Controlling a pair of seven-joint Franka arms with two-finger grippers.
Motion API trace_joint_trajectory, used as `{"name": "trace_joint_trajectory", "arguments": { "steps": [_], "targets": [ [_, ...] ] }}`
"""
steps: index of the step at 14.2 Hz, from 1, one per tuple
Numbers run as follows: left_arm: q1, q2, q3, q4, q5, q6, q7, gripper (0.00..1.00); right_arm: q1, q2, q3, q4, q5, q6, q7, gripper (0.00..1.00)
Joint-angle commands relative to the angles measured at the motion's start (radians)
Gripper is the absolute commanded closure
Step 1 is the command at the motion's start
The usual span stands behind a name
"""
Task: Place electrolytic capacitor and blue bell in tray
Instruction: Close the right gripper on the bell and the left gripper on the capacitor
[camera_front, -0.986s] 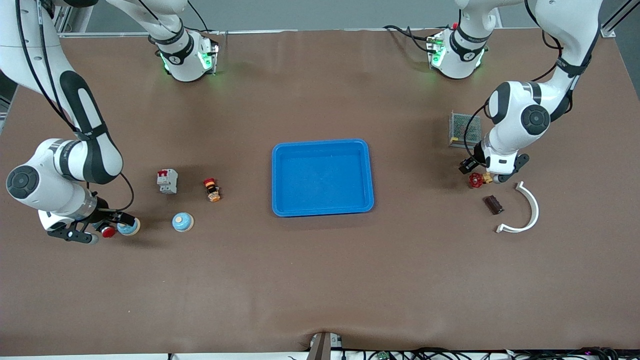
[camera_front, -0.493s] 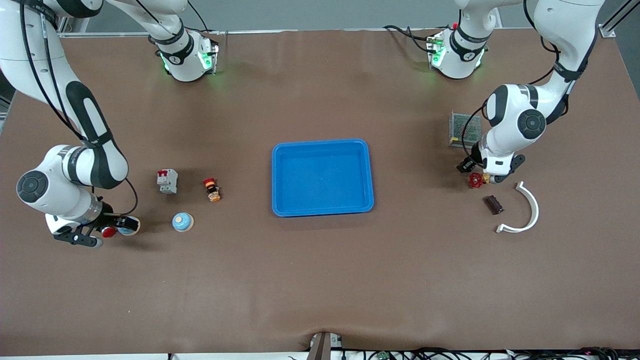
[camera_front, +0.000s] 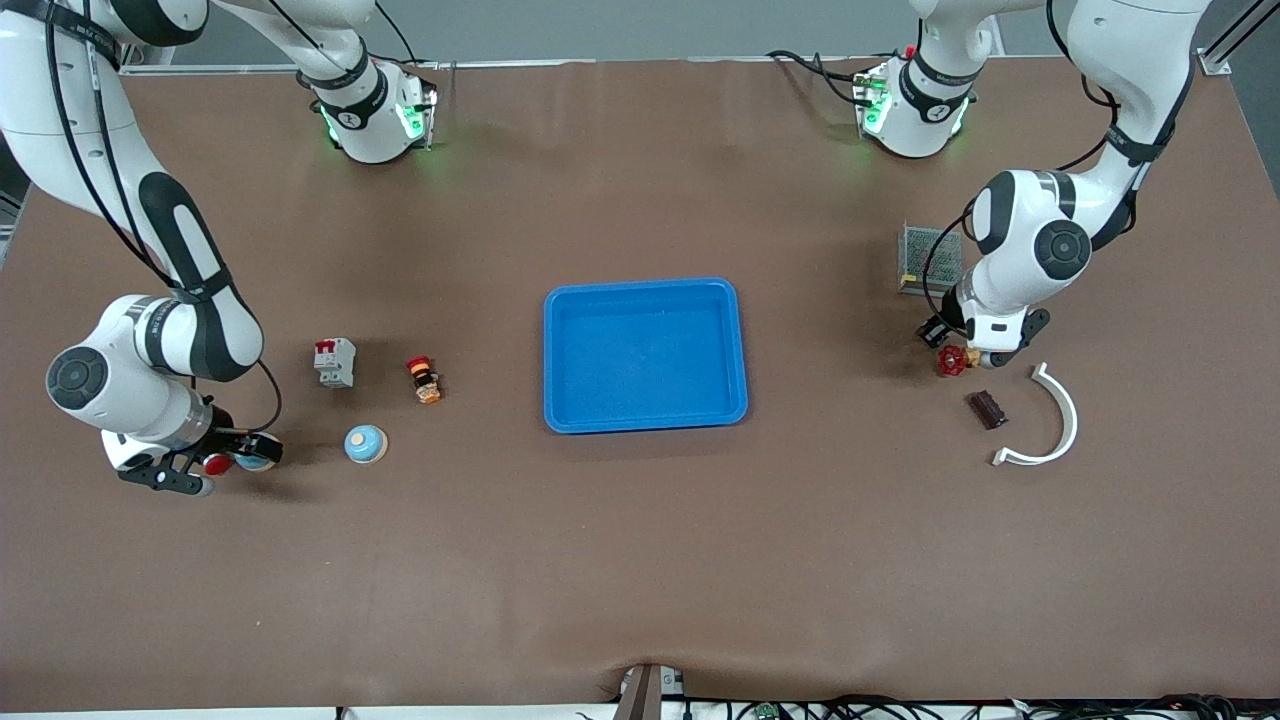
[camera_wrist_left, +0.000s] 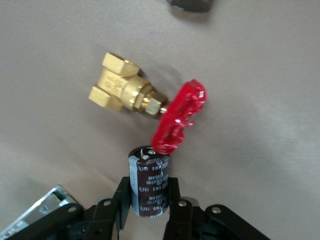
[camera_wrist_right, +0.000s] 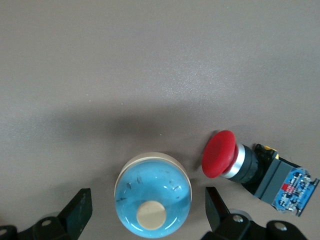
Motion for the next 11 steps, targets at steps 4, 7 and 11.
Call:
{"name": "trace_joint_trajectory", "arguments": {
  "steps": [4, 7, 11],
  "targets": [
    [-0.151, 0.009, -0.078, 0.148, -0.009, -0.023, -0.389, 1.00, -0.017, 0.027, 0.013, 0.014, -0.010, 0.034, -0.001, 0.16],
    [-0.286, 0.047, -0.077, 0.298, -0.006, -0.129, -0.584, 1.00, -0.016, 0.027, 0.013, 0.013, -0.007, 0.034, 0.007, 0.94],
    [-0.429, 0.124, -0.074, 0.430, 0.001, -0.161, -0.766, 1.00, -0.003, 0.006, 0.015, 0.011, -0.007, 0.000, 0.004, 1.00]
  ]
}}
